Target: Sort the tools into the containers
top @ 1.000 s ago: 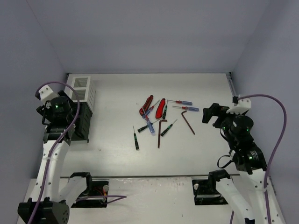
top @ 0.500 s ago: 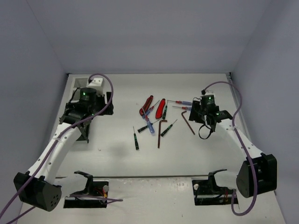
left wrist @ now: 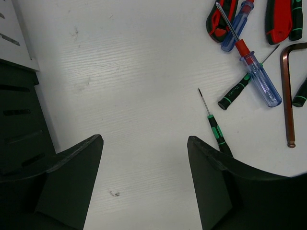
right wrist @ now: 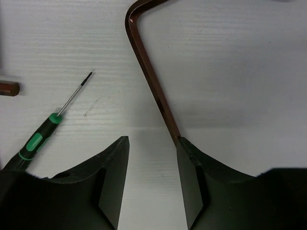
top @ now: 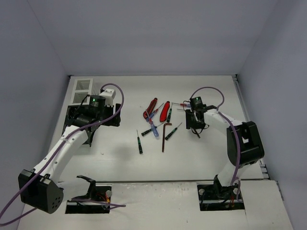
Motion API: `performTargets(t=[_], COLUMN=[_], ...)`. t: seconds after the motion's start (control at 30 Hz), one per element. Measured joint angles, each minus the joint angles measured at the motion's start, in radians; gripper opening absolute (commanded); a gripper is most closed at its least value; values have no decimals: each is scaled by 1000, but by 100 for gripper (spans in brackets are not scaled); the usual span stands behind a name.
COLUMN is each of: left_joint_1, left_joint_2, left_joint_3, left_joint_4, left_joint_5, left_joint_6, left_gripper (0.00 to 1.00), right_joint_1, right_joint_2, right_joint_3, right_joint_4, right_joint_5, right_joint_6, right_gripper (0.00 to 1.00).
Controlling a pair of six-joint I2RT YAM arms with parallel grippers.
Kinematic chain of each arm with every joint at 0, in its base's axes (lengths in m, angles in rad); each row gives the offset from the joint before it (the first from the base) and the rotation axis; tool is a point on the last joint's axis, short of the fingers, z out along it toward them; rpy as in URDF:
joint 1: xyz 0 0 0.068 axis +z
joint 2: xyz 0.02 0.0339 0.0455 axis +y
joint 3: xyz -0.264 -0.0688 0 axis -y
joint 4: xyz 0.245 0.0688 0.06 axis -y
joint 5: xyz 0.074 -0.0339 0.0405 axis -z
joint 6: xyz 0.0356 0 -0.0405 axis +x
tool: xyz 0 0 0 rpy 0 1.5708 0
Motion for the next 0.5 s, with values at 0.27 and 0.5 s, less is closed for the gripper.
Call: performTargets(t=[0.27, 0.5], left_joint_1=[-19, -33], left_joint_2=[-10, -10], left_joint_3=[-1, -1], left_joint_4=[2, 2], left_joint_5=[-20, -33], left_joint_6=[12, 18], left_gripper=[68, 68], right_joint_1=[-2, -3], right_joint_2=[75, 95], right_joint_3=[48, 64], right_joint_4=[9, 11], right_joint_5=[7, 17], right_joint_6=[-77, -130], right_gripper=[37, 36])
